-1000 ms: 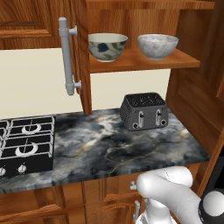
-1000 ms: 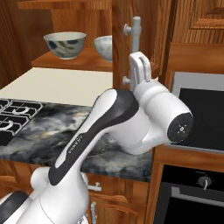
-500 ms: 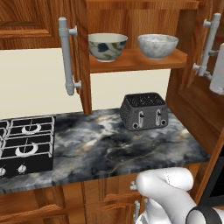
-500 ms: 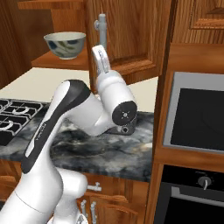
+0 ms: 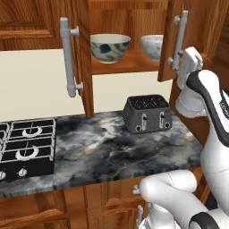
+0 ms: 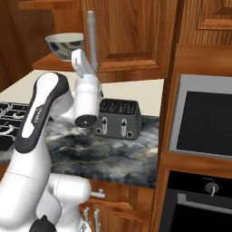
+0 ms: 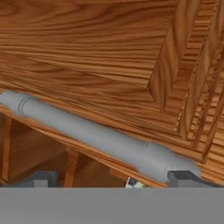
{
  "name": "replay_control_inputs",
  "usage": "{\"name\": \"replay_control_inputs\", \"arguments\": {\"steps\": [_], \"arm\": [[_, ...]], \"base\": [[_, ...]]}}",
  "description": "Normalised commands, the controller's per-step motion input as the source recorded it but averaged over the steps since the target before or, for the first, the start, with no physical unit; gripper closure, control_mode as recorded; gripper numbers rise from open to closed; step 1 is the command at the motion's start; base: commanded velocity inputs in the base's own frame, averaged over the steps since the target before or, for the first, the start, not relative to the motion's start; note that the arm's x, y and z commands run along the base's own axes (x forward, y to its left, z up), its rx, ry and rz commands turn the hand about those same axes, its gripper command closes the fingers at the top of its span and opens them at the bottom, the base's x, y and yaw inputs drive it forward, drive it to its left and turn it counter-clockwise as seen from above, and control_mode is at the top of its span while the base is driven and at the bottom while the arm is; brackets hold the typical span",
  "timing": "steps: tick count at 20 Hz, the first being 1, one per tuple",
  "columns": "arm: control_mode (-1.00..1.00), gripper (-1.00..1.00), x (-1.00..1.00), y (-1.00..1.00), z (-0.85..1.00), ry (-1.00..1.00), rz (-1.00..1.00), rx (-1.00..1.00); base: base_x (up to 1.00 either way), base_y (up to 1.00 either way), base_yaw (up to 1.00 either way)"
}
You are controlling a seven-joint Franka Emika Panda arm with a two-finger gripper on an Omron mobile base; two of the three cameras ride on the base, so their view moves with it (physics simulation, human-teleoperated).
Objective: Open the cabinet. Pick the bowls from the counter and place them in the cabinet. Then close the cabinet.
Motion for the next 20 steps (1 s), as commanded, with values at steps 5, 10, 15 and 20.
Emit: {"name": "replay_control_inputs", "arguments": {"steps": [5,10,15,20], "arm": [[-1.0,-1.0,1.0,0.12,0.05,0.0,-0.12,0.0],[-1.0,-1.0,1.0,-0.2,0.29,0.05,-0.06,0.03],[-1.0,-1.0,1.0,-0.36,0.4,0.19,-0.05,0.05],[-1.0,-1.0,0.89,-0.26,0.16,0.28,-0.03,0.03]], "base": [[0.0,0.0,0.0],[0.0,0.0,0.0],[0.0,0.0,0.0],[0.0,0.0,0.0]]}}
